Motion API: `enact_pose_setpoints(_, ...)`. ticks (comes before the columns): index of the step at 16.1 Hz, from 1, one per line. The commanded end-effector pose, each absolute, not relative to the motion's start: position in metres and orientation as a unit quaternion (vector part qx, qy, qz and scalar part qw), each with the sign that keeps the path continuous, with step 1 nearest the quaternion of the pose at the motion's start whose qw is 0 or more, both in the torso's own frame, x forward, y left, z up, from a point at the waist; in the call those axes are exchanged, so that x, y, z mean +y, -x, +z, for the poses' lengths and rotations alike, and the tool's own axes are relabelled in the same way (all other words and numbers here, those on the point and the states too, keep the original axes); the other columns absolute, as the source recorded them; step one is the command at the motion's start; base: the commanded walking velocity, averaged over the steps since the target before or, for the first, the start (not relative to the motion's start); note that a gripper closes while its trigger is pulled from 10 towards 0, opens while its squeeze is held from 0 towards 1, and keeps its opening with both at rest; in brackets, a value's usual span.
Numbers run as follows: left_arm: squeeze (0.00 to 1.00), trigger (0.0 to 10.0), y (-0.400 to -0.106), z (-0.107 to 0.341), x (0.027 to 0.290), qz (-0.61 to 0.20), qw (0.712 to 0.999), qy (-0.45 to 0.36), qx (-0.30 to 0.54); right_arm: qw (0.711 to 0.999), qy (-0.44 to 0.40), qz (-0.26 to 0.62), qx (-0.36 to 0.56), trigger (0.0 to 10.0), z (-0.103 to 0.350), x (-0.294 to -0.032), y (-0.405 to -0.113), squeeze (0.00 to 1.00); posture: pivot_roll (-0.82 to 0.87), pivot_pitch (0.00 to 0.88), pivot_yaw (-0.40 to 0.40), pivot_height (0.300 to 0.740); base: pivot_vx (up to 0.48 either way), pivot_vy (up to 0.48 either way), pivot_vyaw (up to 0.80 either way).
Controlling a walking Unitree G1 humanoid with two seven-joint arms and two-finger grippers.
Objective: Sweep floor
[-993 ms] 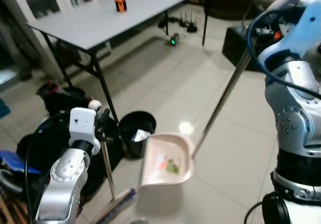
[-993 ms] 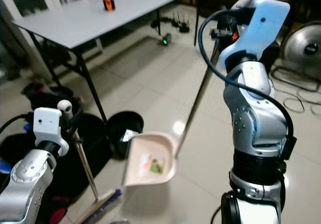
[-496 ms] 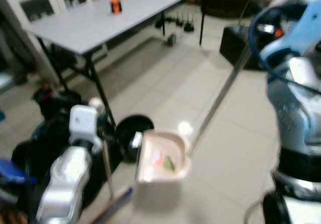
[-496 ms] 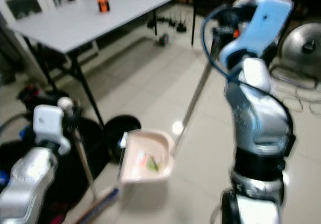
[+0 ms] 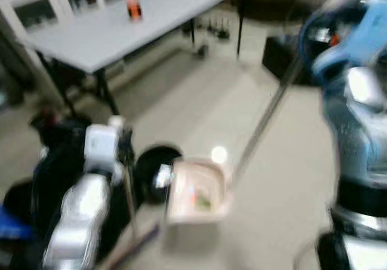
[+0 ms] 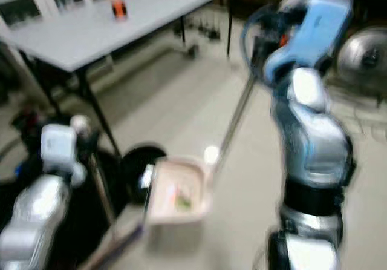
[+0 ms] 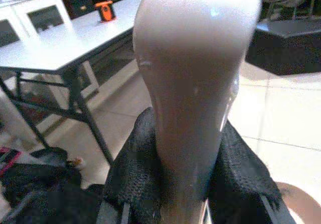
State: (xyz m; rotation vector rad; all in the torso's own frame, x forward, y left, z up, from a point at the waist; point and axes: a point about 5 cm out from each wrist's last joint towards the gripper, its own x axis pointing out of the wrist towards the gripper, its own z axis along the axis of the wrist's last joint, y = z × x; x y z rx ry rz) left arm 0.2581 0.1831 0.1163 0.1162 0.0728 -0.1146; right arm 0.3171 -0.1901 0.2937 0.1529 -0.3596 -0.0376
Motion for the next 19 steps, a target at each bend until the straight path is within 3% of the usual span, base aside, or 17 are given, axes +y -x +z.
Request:
enact_pose_setpoints(1, 0.00, 10.0, -0.259, 0.124, 0.189, -0.053, 0.996, -0.065, 0.022, 0.977, -0.079, 0.000, -0.198, 10.0, 0.303, -0.180, -0.316, 0.00, 0.02, 0.000, 0.059, 0.740, 0.379, 0.000, 0.80)
enact_pose_setpoints(3, 0.00, 10.0, -0.259, 0.125, 0.189, -0.053, 0.996, -0.064, 0.021, 0.976, -0.084, -0.003, -0.201, 10.0, 0.304, -0.181, -0.316, 0.00, 0.02, 0.000, 0.060, 0.740, 0.379, 0.000, 0.80)
enact_pose_setpoints(19, 0.00, 10.0, -0.262, 0.125, 0.188, -0.064, 0.996, -0.065, 0.023, 0.971, -0.108, -0.025, -0.211, 10.0, 0.299, -0.191, -0.317, 0.00, 0.03, 0.000, 0.069, 0.740, 0.376, 0.000, 0.00)
